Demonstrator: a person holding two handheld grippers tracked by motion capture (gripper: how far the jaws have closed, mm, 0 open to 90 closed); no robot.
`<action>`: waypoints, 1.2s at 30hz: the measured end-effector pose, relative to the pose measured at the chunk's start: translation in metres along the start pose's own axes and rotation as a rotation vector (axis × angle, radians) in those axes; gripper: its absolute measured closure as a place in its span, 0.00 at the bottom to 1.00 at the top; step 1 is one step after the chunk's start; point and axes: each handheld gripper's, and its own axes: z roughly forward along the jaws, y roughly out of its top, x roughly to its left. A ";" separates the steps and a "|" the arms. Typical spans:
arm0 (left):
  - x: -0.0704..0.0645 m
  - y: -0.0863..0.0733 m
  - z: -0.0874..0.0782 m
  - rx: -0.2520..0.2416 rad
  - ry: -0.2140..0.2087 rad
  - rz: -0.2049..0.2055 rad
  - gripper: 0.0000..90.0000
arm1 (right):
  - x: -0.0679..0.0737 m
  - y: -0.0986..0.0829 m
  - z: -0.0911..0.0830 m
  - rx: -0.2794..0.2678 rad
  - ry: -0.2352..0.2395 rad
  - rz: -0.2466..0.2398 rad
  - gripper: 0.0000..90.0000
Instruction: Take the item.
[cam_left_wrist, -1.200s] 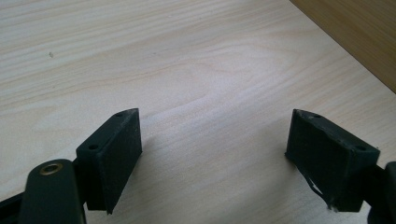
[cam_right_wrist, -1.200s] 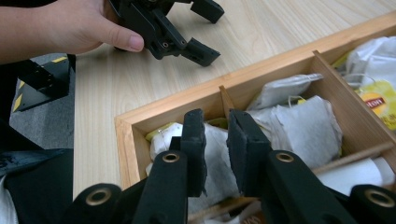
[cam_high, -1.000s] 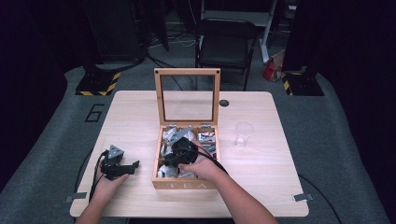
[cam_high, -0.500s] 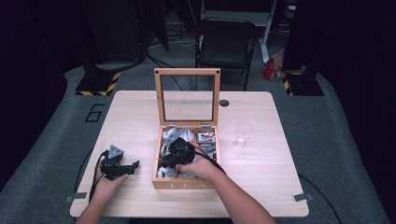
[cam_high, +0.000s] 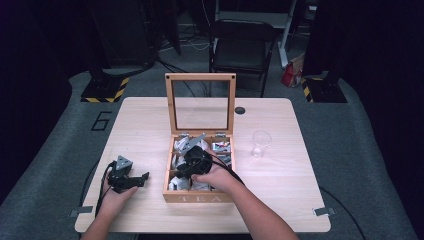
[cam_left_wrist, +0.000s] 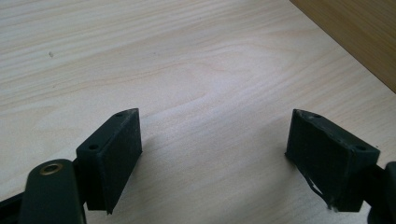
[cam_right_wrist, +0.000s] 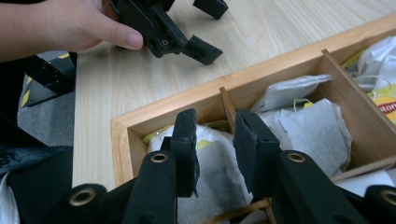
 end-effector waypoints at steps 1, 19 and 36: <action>0.000 0.000 0.000 0.003 -0.002 -0.003 0.20 | 0.000 0.000 0.000 -0.005 0.005 0.001 0.77; 0.000 0.000 0.000 0.003 -0.002 -0.002 0.20 | 0.001 0.006 0.012 0.034 0.018 -0.020 0.74; 0.000 0.000 0.000 0.000 0.000 0.001 0.20 | 0.000 -0.007 0.000 0.074 0.009 -0.031 0.89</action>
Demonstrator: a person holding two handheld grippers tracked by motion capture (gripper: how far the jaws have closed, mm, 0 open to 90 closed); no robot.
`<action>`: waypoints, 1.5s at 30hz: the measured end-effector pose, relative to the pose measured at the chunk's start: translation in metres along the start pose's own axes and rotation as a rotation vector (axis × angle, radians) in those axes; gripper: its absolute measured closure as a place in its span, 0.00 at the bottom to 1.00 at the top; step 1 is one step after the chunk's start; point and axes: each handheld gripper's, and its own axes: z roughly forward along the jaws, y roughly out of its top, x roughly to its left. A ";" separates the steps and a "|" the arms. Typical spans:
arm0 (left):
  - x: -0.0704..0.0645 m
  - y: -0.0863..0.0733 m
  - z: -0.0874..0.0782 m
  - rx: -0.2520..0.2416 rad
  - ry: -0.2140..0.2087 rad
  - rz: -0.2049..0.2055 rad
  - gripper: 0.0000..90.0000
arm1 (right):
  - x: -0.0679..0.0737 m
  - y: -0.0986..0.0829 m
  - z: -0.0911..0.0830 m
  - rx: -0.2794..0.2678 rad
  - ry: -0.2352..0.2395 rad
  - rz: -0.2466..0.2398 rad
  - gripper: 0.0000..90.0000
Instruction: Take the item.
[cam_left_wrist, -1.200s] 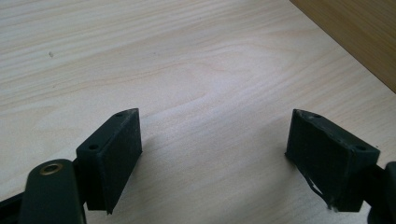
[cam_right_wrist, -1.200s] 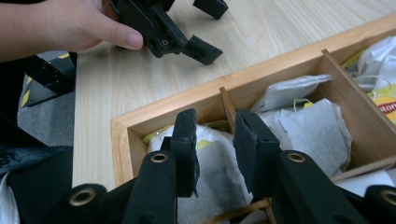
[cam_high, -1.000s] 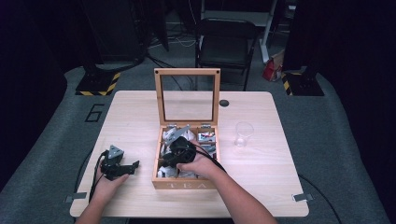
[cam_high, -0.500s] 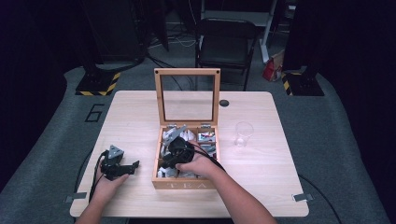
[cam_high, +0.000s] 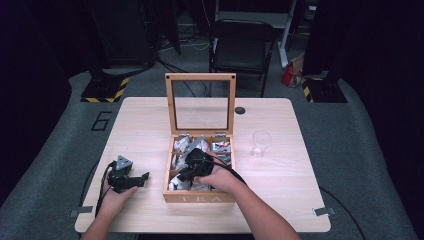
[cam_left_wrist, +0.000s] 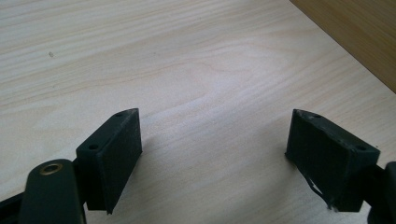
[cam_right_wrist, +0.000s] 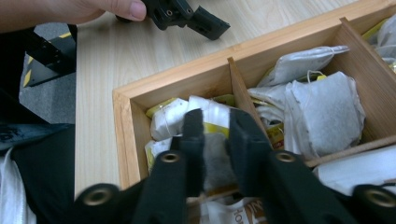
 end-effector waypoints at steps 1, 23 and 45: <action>-0.001 0.000 0.000 0.004 -0.003 -0.006 0.20 | 0.001 -0.001 0.000 0.002 -0.006 0.006 0.91; 0.000 0.000 0.000 0.002 -0.001 -0.002 0.20 | 0.012 0.009 -0.016 -0.073 0.000 -0.028 1.00; 0.000 0.000 0.000 0.002 -0.001 -0.002 0.20 | 0.014 0.028 -0.073 -0.164 -0.056 -0.034 1.00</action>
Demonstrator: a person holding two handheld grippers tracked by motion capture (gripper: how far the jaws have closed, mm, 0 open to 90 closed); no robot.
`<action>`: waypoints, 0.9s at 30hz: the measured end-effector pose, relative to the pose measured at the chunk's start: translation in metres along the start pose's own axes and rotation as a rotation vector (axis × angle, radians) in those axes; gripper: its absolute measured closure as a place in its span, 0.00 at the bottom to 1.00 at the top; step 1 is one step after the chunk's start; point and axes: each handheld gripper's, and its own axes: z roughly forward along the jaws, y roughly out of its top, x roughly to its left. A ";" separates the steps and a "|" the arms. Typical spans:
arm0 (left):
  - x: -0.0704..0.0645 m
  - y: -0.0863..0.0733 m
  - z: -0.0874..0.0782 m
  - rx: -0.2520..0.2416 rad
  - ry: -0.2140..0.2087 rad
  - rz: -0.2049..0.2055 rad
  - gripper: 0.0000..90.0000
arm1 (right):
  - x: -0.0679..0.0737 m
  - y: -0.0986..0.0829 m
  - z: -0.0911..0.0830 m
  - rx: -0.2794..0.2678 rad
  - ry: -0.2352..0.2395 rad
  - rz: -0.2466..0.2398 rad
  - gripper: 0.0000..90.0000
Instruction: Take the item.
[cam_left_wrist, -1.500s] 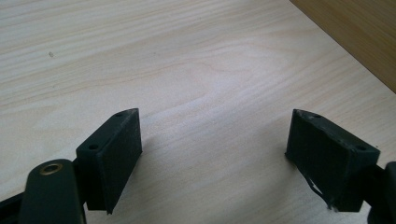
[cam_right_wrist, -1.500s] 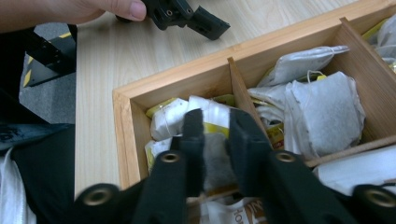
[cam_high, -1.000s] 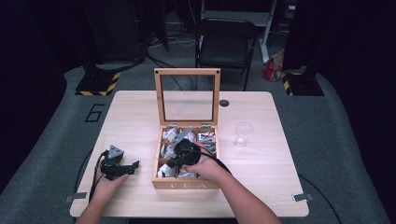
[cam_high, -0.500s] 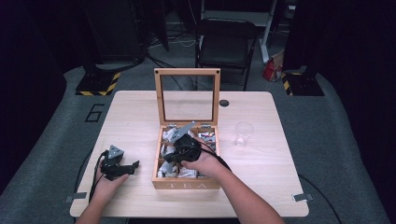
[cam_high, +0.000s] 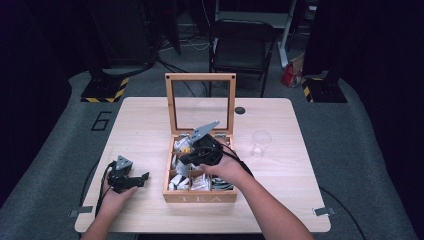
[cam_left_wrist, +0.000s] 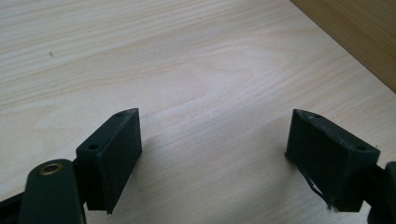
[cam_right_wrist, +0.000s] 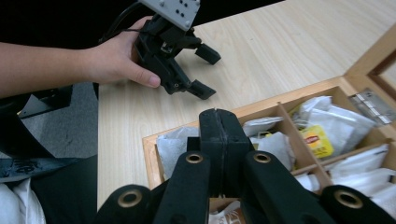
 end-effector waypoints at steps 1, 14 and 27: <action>0.000 0.000 0.000 -0.001 0.000 0.000 0.20 | 0.000 0.000 -0.002 -0.001 -0.006 0.004 1.00; 0.000 0.000 0.000 -0.001 0.000 0.001 0.20 | -0.011 0.004 -0.032 -0.050 -0.069 0.033 1.00; 0.000 0.000 0.000 -0.002 0.000 0.001 0.20 | -0.021 0.009 -0.058 -0.064 -0.114 0.031 1.00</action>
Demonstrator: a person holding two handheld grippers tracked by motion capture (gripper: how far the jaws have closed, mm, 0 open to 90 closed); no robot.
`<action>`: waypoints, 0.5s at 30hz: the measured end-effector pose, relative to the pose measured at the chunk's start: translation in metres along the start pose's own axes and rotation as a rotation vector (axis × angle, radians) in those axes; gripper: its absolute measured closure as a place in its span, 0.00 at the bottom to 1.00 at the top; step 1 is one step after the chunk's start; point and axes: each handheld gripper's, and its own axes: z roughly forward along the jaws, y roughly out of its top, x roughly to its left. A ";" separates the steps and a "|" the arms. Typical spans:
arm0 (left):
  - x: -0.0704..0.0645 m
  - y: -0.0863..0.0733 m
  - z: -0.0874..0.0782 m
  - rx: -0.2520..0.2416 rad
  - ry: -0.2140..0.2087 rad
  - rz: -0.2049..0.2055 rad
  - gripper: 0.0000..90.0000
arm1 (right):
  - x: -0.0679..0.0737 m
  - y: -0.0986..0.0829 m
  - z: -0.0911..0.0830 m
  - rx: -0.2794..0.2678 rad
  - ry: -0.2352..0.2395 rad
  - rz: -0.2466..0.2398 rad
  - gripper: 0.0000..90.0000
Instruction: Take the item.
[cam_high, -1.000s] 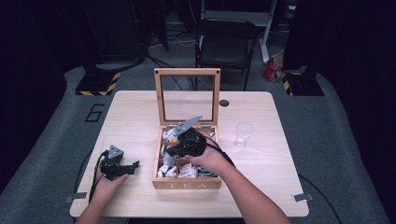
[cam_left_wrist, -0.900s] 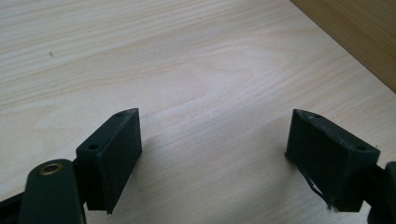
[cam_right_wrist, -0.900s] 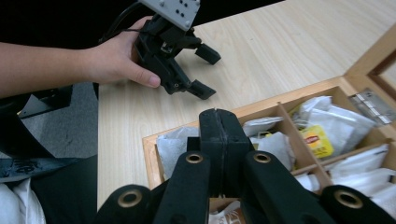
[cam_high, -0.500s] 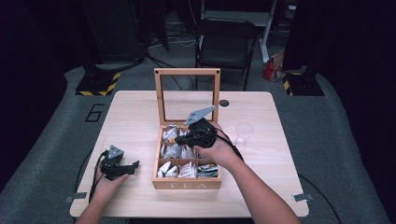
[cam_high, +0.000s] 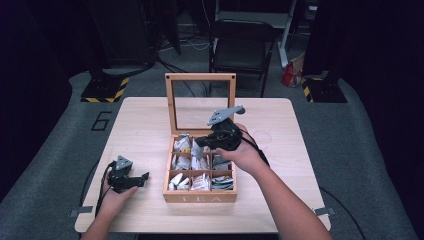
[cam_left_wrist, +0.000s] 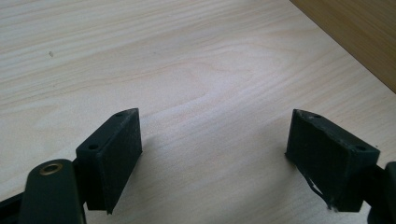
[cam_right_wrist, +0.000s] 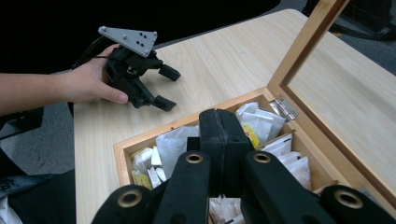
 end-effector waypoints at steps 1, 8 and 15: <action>0.000 0.000 0.000 0.001 -0.001 0.001 0.20 | -0.001 0.000 -0.002 -0.001 -0.003 0.001 1.00; 0.001 0.001 -0.001 0.009 0.000 0.005 0.20 | -0.008 -0.002 -0.012 -0.005 -0.035 0.007 1.00; 0.000 0.001 -0.001 0.010 -0.003 0.000 0.20 | -0.013 -0.005 -0.020 -0.015 -0.063 0.025 1.00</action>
